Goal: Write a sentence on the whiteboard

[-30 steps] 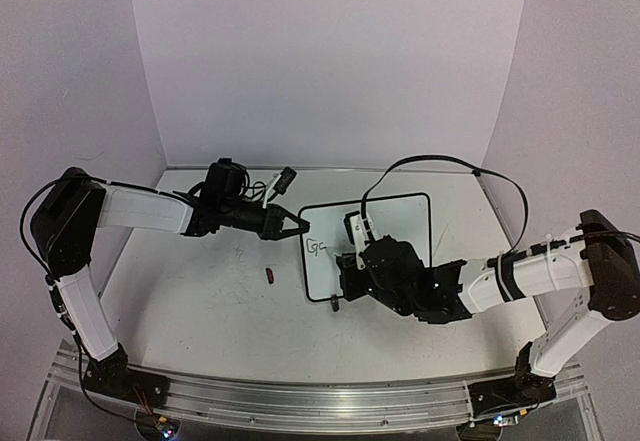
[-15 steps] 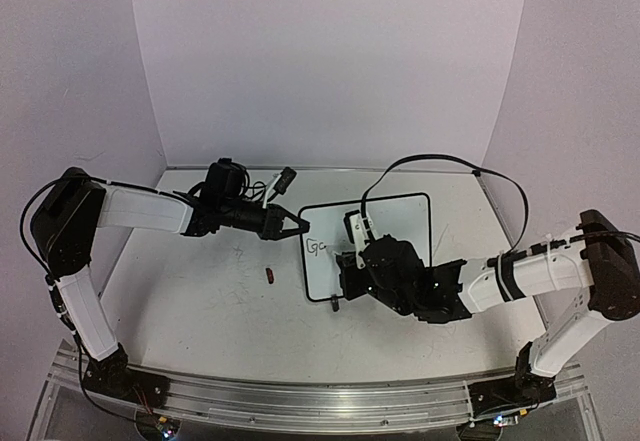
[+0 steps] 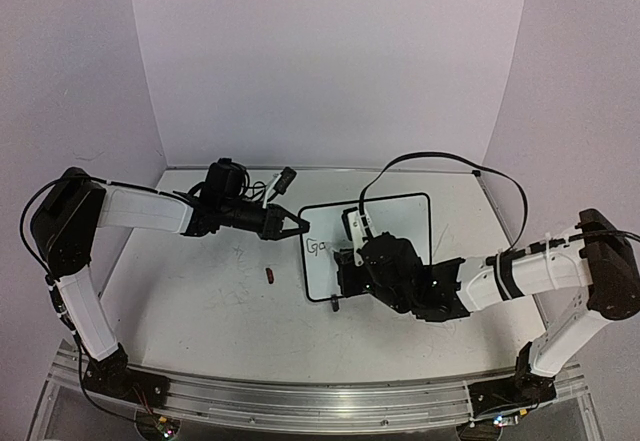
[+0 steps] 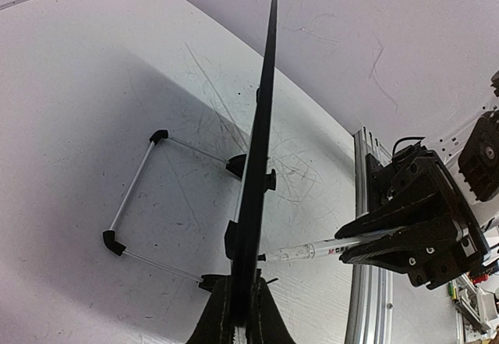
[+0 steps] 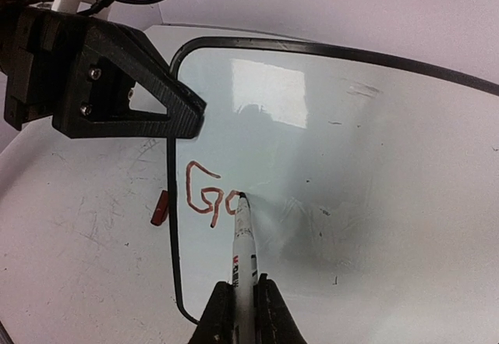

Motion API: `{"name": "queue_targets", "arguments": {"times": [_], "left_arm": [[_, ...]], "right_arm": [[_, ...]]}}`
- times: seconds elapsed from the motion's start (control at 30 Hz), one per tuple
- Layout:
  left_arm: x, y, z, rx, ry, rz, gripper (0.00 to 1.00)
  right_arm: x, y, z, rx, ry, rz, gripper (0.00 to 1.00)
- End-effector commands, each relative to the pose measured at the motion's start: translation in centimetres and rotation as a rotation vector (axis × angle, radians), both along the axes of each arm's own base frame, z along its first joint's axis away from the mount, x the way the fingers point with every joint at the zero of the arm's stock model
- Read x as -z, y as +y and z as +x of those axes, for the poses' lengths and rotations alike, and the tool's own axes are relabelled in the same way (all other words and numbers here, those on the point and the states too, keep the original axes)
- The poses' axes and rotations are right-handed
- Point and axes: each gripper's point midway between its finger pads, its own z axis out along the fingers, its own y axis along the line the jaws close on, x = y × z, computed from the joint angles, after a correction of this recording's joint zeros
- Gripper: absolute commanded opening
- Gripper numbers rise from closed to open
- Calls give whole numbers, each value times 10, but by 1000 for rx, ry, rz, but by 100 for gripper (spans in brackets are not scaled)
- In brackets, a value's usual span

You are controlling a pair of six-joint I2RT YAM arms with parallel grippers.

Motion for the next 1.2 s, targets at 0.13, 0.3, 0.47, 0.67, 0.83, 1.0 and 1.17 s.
{"name": "queue_targets", "arguments": {"times": [0.13, 0.3, 0.47, 0.67, 0.83, 1.0, 1.17], "left_arm": [[17, 6, -1, -39, 14, 72, 0], [18, 6, 0, -38, 15, 72, 0], [19, 6, 0, -37, 17, 73, 0], [18, 6, -1, -38, 18, 72, 0], [17, 6, -1, -37, 16, 70, 0], [17, 6, -1, -35, 16, 70, 0], [17, 6, -1, -34, 16, 69, 0]], "right_arm": [[-14, 4, 4, -2, -20, 38, 0], [-26, -8, -5, -15, -35, 76, 0], [-19, -11, -1, 12, -22, 71, 0], [-19, -6, 4, 21, -28, 62, 0], [-18, -4, 6, 22, -30, 56, 0], [-17, -3, 7, 28, -29, 57, 0], [-18, -5, 8, 39, -34, 54, 0]]}}
